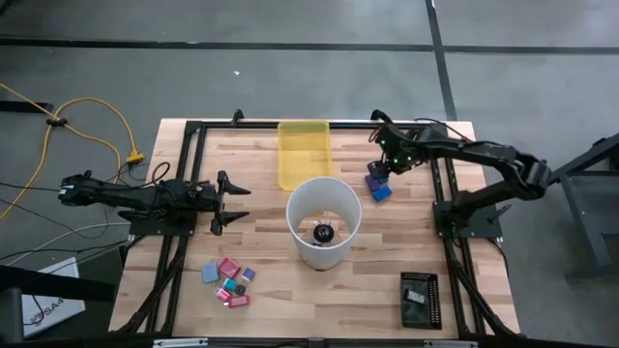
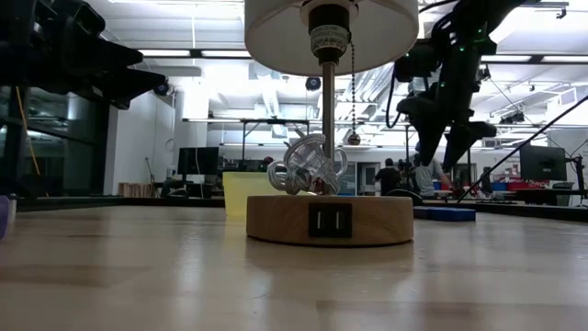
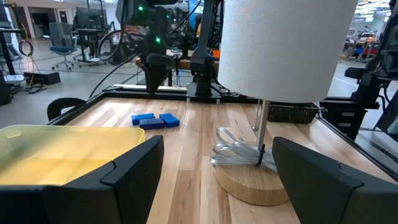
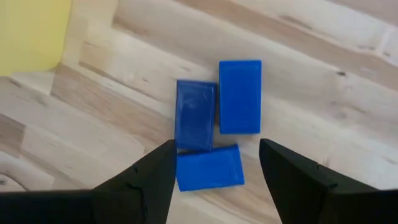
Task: Pick & Place Office items
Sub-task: Put the top blue timer into the black bin
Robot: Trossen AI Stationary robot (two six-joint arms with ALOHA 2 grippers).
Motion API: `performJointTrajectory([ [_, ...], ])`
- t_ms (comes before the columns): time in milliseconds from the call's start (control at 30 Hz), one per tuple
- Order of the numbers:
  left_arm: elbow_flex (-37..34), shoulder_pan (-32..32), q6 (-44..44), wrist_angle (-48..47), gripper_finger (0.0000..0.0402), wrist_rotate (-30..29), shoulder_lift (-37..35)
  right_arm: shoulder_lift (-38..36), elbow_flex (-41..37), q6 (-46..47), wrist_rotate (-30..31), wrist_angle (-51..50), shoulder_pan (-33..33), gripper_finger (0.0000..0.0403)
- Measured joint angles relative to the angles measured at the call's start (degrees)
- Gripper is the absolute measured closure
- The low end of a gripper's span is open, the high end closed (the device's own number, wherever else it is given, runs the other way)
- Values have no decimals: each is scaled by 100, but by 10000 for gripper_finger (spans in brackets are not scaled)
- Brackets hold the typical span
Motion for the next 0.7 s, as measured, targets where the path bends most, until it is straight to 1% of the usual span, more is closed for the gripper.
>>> performJointTrajectory([
  [133, 0, 0, 0, 0, 109, 0, -2, 0, 0, -202, -30, 192, -135, 186],
  [333, 0, 0, 0, 0, 109, 1, 0, 0, 29, -348, -477, 546, -332, 186],
  [500, 0, 0, 0, -1, 109, 1, -1, 13, 332, -716, -387, 522, -395, 186],
  [600, 0, 0, -1, -1, 109, 0, 0, 197, 626, -782, -382, 333, -371, 186],
  [700, -2, 0, -2, -2, 109, 0, 0, 597, 1015, -807, -304, -185, -367, 186],
])
